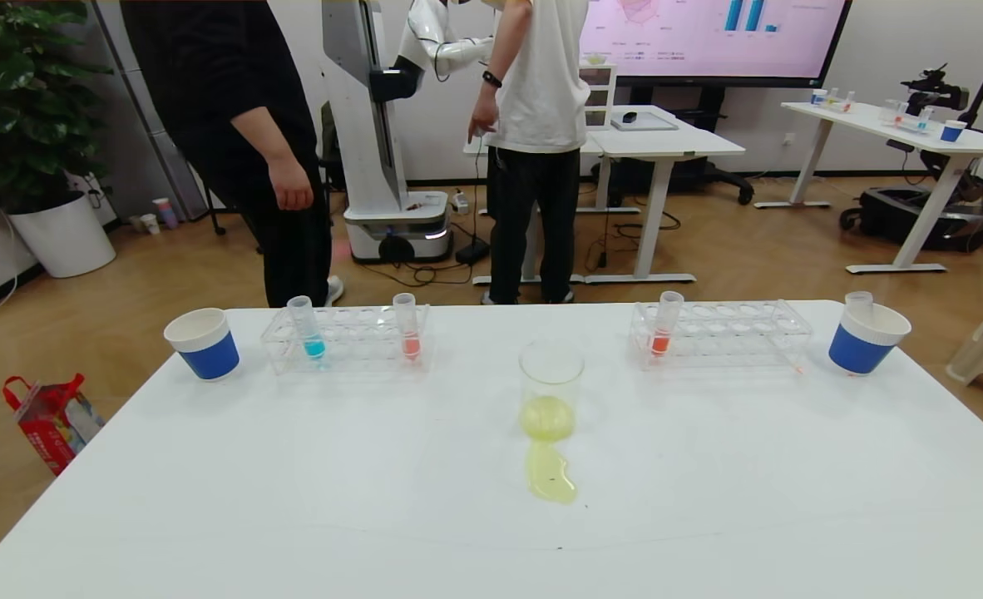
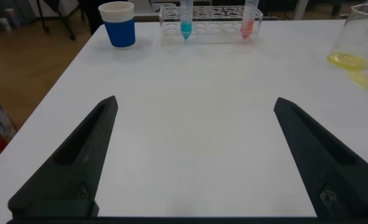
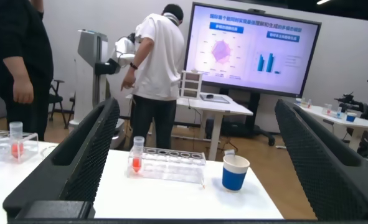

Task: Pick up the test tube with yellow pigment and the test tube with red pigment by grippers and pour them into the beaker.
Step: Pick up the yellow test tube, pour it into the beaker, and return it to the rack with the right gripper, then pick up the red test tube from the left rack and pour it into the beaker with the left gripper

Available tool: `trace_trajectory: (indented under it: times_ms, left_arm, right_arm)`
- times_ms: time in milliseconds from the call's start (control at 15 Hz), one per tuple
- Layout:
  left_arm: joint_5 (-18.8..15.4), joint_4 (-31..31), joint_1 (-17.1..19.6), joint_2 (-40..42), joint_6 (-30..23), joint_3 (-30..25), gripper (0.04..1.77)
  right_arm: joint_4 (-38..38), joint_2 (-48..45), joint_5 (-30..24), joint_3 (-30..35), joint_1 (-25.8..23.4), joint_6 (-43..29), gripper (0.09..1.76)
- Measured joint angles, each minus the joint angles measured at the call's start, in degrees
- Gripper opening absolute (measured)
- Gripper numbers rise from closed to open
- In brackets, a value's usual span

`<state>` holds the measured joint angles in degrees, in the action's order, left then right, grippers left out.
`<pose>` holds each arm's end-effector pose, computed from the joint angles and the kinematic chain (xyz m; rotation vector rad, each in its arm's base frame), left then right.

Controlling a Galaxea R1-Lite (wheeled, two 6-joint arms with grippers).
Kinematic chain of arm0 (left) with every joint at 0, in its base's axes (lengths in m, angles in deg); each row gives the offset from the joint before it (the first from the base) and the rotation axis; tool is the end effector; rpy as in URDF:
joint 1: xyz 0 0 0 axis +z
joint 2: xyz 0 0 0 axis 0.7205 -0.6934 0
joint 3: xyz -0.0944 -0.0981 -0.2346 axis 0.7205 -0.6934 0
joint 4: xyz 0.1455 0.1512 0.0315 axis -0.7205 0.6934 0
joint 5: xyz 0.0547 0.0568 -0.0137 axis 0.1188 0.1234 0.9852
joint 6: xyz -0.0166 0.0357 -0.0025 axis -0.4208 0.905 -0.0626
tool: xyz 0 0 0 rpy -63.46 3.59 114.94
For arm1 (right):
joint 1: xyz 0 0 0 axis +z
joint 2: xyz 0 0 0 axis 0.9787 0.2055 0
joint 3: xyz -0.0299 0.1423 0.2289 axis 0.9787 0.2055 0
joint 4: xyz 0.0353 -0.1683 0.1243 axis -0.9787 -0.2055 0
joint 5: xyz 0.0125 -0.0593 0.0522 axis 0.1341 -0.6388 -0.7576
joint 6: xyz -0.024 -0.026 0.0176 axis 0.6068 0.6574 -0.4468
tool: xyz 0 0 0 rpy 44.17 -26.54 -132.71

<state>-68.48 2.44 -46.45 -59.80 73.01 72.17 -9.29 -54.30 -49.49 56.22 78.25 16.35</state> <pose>0.0465 -0.0003 0.0755 0.0063 -0.0012 -0.0049 0.0093 0.0018 0.1928 -0.0852 -0.5170 0.0284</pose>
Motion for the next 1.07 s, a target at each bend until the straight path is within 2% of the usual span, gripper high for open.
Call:
trace_trajectory:
  times_ms: [200, 333, 600, 667, 1067]
  left_arm:
    - [0.00, 0.00, 0.00, 0.00, 0.00, 0.00, 1.75]
    - [0.00, 0.00, 0.00, 0.00, 0.00, 0.00, 1.75]
    - [0.00, 0.00, 0.00, 0.00, 0.00, 0.00, 1.75]
    - [0.00, 0.00, 0.00, 0.00, 0.00, 0.00, 1.75]
    - [-0.02, 0.00, 0.00, 0.00, 0.05, 0.00, 1.75]
  right_arm:
    - [4.34, -2.60, -0.30, 9.85, 0.13, 0.39, 1.74]
    - [2.77, -3.10, -0.33, 14.56, 0.13, 0.30, 1.74]
    - [-14.54, -3.30, 0.11, 16.16, 0.13, 0.61, 1.74]
    - [-16.91, -3.30, 0.44, 16.24, 0.13, 0.74, 1.74]
    - [-16.93, -3.30, 1.33, 16.37, 0.13, -1.37, 1.74]
